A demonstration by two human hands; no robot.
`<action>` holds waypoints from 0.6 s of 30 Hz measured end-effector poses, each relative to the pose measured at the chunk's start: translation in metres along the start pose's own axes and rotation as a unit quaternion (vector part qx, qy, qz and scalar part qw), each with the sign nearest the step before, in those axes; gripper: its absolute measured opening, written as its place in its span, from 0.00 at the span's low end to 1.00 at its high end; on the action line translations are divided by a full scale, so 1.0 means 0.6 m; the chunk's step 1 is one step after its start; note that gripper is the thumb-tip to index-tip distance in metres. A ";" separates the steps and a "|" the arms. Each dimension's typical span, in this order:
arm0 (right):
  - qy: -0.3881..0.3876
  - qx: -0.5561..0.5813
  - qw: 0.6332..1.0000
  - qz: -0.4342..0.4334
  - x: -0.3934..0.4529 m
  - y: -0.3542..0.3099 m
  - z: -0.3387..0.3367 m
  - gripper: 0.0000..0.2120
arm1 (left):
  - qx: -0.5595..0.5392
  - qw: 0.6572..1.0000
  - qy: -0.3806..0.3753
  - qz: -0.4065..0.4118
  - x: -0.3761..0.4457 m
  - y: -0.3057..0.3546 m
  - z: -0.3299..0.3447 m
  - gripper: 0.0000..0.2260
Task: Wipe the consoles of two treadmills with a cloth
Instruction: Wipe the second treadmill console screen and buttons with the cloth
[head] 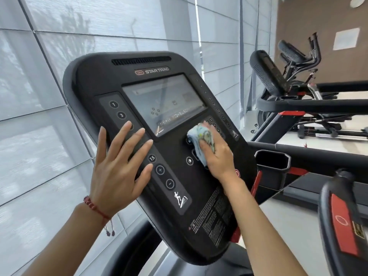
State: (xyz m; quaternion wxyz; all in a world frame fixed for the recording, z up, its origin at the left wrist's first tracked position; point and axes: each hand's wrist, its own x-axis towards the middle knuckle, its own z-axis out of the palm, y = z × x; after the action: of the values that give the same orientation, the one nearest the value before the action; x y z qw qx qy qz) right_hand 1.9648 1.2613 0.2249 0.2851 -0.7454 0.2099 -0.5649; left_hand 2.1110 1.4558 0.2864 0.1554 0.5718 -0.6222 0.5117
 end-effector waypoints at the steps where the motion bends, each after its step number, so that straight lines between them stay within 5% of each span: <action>1: 0.008 -0.007 0.999 0.039 0.024 0.018 -0.009 0.23 | -0.003 1.000 0.003 0.002 0.000 0.000 0.001 0.21; 4: 0.022 -0.017 0.991 0.131 0.087 0.066 -0.031 0.22 | -0.009 1.000 0.008 0.003 0.001 0.001 0.005 0.20; 9: 0.030 -0.020 0.989 0.145 0.093 0.068 -0.026 0.23 | -0.022 0.999 0.020 -0.013 0.005 0.002 0.011 0.19; 18: -0.009 0.002 1.000 -0.025 -0.121 -0.062 0.024 0.24 | -0.014 1.000 0.005 -0.018 0.005 0.005 0.007 0.18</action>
State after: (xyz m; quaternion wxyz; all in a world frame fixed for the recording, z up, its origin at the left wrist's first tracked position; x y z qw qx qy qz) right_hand 1.9583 1.3380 0.1945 0.2739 -0.7547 0.1874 -0.5659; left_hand 2.1089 1.4499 0.2857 0.1758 0.5784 -0.6179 0.5027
